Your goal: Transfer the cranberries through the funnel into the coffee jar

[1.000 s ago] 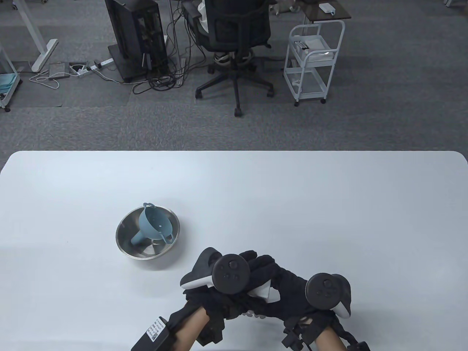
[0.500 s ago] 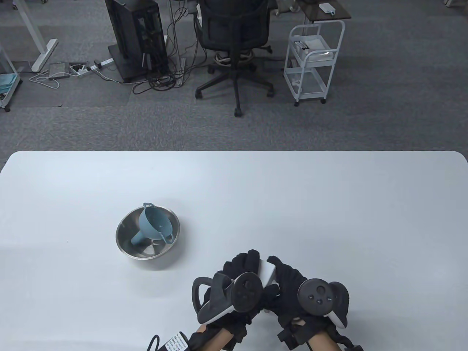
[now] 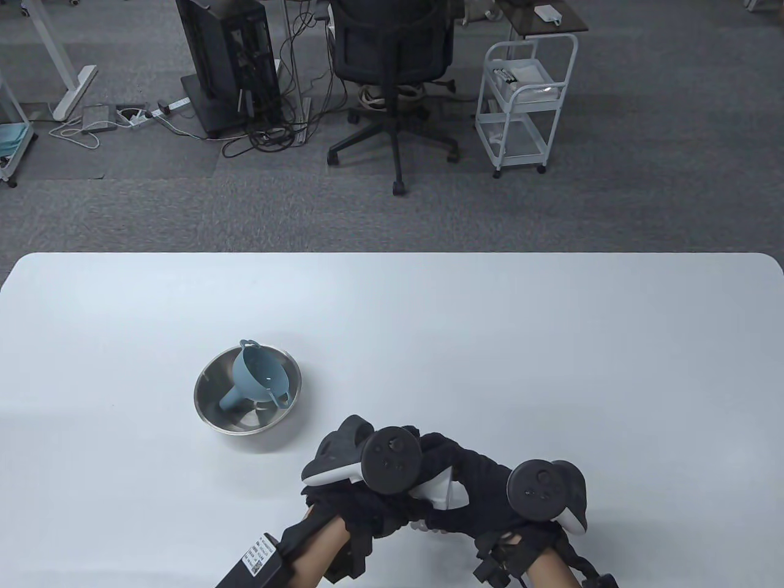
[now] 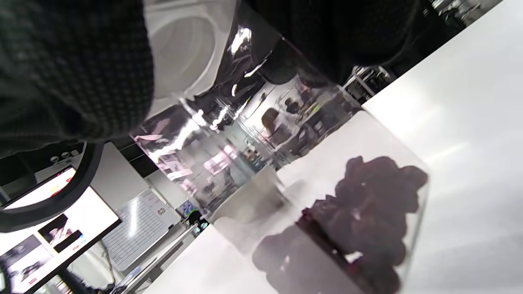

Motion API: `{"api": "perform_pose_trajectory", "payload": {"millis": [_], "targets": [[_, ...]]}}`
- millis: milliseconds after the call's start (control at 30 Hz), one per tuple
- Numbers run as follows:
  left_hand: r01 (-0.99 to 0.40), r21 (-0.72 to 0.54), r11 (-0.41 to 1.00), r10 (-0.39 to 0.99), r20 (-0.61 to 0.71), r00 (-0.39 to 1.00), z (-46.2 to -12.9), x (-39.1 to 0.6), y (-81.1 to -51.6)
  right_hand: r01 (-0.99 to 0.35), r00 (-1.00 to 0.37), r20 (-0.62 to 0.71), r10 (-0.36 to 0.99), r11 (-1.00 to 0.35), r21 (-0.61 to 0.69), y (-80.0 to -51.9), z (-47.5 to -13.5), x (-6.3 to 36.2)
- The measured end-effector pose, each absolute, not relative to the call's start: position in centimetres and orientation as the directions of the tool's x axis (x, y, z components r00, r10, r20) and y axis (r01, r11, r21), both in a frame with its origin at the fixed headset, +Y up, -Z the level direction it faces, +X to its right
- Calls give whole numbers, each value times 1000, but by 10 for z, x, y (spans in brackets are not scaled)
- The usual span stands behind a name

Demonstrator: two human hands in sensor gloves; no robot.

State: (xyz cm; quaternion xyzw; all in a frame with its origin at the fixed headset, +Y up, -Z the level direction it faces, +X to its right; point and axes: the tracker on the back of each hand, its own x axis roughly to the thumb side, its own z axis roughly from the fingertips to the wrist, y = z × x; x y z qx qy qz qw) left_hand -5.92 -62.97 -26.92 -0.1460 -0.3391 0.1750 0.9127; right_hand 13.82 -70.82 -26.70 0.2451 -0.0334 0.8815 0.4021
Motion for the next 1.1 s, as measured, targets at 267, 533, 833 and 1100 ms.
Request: {"api": "perform_pose_trajectory", "payload": {"millis": [267, 533, 833, 1100], "targets": [[-161, -101, 982, 186, 331, 925, -250, -43, -634, -692, -664, 402, 631, -722, -10, -705, -262, 138], [-116, -349, 930, 304, 553, 775, -263, -39, -632, -684, -599, 493, 631, -723, 95, -707, -266, 139], [-268, -305, 914, 386, 446, 808, -264, -55, -629, -700, -621, 462, 633, -713, 36, -706, -266, 140], [-203, -108, 973, 227, 314, 922, -251, -33, -641, -620, -733, 447, 512, -774, -129, -700, -255, 132]]}}
